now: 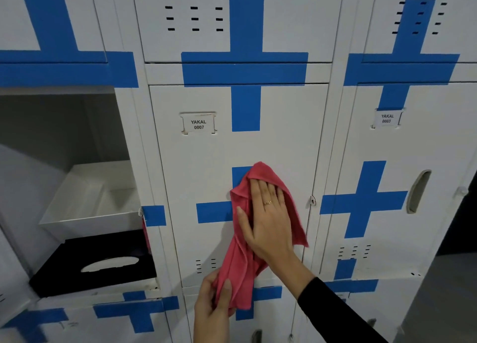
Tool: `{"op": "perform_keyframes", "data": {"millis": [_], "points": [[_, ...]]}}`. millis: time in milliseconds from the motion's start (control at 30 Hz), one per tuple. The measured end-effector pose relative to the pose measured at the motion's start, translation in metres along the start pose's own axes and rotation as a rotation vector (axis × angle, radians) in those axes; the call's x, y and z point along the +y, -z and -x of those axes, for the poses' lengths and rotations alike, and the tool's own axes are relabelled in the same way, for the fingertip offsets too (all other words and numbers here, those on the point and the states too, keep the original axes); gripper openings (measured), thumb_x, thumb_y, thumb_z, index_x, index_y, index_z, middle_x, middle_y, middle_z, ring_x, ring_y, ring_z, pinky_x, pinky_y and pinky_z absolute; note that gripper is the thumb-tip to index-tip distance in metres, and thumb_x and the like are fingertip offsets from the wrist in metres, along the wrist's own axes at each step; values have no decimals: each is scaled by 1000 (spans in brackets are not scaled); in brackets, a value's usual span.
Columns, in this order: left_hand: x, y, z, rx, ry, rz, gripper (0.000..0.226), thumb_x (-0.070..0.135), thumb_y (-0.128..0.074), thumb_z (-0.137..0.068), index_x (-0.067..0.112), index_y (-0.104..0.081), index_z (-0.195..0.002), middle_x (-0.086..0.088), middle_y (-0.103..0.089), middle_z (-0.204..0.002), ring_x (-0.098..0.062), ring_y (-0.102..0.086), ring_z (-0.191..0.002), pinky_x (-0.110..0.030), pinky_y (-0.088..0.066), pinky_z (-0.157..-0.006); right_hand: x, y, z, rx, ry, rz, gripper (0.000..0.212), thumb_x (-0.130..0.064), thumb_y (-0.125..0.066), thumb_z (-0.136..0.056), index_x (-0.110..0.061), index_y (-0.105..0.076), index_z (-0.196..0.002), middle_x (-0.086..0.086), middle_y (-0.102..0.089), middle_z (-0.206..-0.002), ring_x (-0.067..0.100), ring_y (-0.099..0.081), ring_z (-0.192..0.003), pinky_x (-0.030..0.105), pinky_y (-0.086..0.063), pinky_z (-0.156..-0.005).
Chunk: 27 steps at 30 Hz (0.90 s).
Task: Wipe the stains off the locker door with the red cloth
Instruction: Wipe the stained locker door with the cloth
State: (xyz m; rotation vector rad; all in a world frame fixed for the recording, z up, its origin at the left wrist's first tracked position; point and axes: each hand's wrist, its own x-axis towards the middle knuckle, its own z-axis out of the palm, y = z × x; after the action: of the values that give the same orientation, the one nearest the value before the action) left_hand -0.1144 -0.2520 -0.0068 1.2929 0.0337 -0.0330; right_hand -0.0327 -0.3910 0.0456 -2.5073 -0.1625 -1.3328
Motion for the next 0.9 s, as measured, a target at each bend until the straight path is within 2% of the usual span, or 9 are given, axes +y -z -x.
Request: {"op": "perform_keyframes", "data": {"millis": [100,233,333,400,533,633,733,833,900], "points": [[-5,0,1,6,17,-2,17,10,-51,-92,26,-57,-96,3,-63,-101,-16,-60,-90,-21,-52,-54,9,0,10,-87,119,46,63,-40,-46,-95,-4,-36,-146,14,-44,-147,24,-36,-137,29,-7,-121],[-9,0,4,10,42,20,18,5,-50,-92,19,-58,-99,1,-64,-98,-15,-60,-85,-15,-51,-45,30,-1,39,-271,246,131,62,-42,-40,-96,-7,-35,-147,11,-45,-147,23,-42,-136,31,-13,-119],[-14,3,6,-1,58,20,20,4,-51,-92,22,-59,-97,0,-66,-98,-17,-61,-83,-22,-52,-53,42,-2,56,-331,245,174,59,-43,-37,-97,-8,-39,-145,9,-48,-145,21,-46,-133,33,-21,-117],[-16,6,8,-3,65,19,21,4,-51,-92,22,-60,-96,-1,-66,-99,-19,-62,-83,-26,-52,-59,46,-2,63,-354,237,171,59,-43,-37,-97,-10,-38,-145,8,-47,-145,20,-47,-132,33,-19,-117],[-17,9,11,13,74,18,19,4,-51,-92,21,-59,-93,-1,-65,-97,-18,-60,-82,-20,-54,-49,46,-1,70,-372,208,100,65,-47,-40,-98,-13,-25,-151,4,-32,-153,15,-30,-141,30,-9,-120],[-16,7,12,12,80,15,19,4,-51,-92,21,-58,-92,-1,-63,-97,-18,-59,-83,-30,-53,-60,42,-1,79,-353,167,23,67,-47,-43,-97,-14,-23,-152,3,-31,-154,13,-27,-143,29,-16,-120],[-14,4,15,11,80,17,20,3,-50,-92,22,-58,-91,-2,-63,-96,-20,-59,-82,-33,-50,-68,37,2,80,-299,86,-13,64,-42,-45,-98,-15,-26,-152,4,-36,-153,16,-33,-142,38,-26,-117],[-12,2,14,18,76,20,21,3,-50,-92,22,-58,-91,-1,-64,-96,-19,-58,-81,-31,-50,-66,28,5,63,-279,86,107,63,-44,-43,-99,-10,-30,-150,6,-37,-153,18,-32,-142,44,-8,-121],[-11,1,14,19,66,24,20,3,-50,-92,22,-59,-92,0,-65,-95,-18,-59,-81,-31,-50,-64,20,4,56,-251,80,118,66,-46,-43,-98,-8,-30,-150,6,-39,-152,17,-34,-141,44,-3,-121]]}}
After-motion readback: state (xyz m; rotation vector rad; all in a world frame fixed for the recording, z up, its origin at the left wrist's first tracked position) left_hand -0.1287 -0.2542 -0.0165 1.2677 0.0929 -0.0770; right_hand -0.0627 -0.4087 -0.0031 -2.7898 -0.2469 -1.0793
